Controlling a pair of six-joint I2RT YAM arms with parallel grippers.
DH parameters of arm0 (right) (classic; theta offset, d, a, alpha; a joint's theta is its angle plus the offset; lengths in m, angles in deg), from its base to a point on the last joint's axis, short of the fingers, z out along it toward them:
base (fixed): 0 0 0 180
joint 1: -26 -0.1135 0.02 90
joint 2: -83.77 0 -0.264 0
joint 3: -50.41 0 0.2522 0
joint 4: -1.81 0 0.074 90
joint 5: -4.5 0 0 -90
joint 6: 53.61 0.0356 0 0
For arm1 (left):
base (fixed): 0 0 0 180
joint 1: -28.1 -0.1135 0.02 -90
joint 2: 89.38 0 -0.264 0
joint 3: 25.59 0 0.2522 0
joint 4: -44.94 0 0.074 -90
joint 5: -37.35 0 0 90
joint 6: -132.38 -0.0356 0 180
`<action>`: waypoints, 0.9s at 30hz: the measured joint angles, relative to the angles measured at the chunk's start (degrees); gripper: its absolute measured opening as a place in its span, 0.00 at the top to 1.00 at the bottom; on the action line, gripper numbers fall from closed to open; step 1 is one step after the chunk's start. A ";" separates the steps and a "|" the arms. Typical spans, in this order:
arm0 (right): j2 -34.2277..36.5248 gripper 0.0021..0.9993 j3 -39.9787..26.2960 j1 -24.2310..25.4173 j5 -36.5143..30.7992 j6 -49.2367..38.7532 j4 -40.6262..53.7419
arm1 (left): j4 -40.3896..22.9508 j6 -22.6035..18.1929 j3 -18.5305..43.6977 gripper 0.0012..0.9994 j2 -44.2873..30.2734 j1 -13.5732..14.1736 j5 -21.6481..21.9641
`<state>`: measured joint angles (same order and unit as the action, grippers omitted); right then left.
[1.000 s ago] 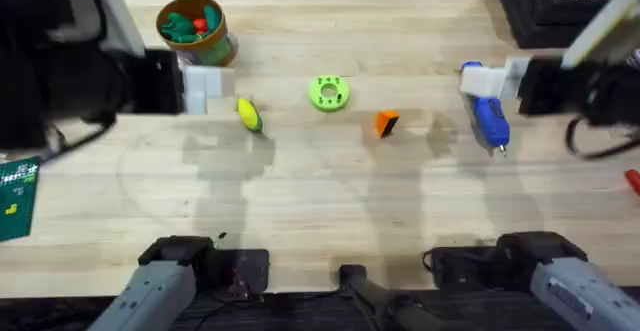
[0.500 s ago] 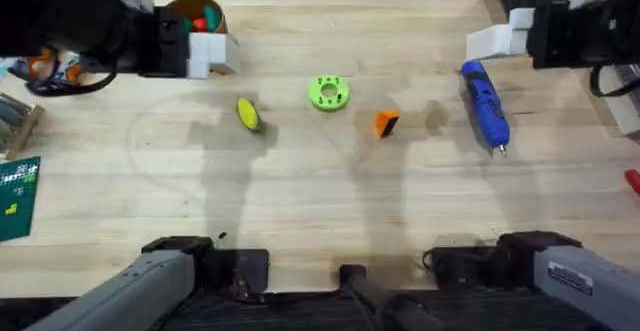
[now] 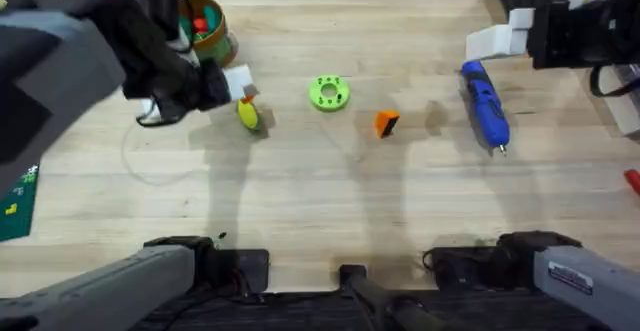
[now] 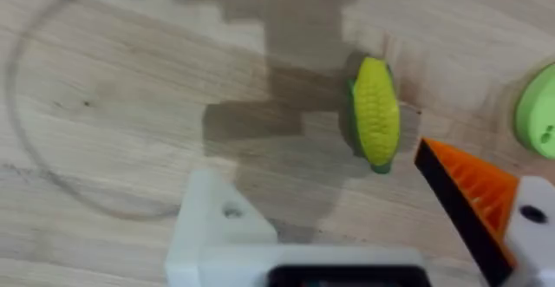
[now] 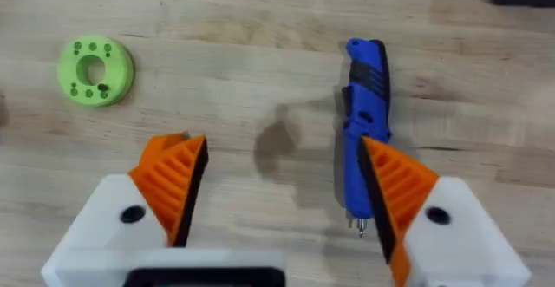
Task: Pick up the gripper from the table and insert it into the empty holder that is missing its gripper. Then pick up a screw, insert it into the mounting hole, and use the screwdriver to tighten it. Finally, clean up the table by picking up the vegetable and placing it into the bucket.
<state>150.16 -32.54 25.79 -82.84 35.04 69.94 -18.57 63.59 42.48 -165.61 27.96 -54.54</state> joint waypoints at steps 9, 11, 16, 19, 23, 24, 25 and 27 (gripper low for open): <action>0.00 0.01 0.00 0.00 0.00 0.00 -0.02 | 5.10 3.86 -2.13 0.01 -5.67 0.28 0.00; 0.00 0.01 0.00 0.00 0.00 0.00 -0.02 | 6.52 4.96 -2.13 0.01 -7.78 1.15 0.00; 0.00 0.01 0.00 0.00 0.00 0.00 -0.02 | 10.44 6.97 -2.13 0.01 -12.03 4.67 -0.02; 0.02 0.01 0.00 0.00 0.00 0.00 -0.02 | 11.04 8.75 -2.13 0.01 -13.56 6.61 -0.02; 0.00 0.01 0.00 0.00 0.00 0.00 -0.02 | 12.34 10.92 -2.13 0.01 -15.28 7.19 0.09; 0.00 0.01 0.00 0.00 0.00 0.00 -0.02 | 12.83 11.22 -2.13 0.01 -15.75 7.16 0.22; 0.00 0.01 0.00 0.00 0.00 0.00 -0.02 | 13.37 11.52 -2.13 0.01 -16.26 7.11 0.03; 0.00 0.01 0.00 0.00 0.00 0.00 -0.02 | 13.80 11.78 -2.10 0.01 -16.40 7.08 0.00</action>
<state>150.16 -32.54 25.79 -82.84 35.04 69.92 -4.78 75.37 40.38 -182.01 35.04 -54.54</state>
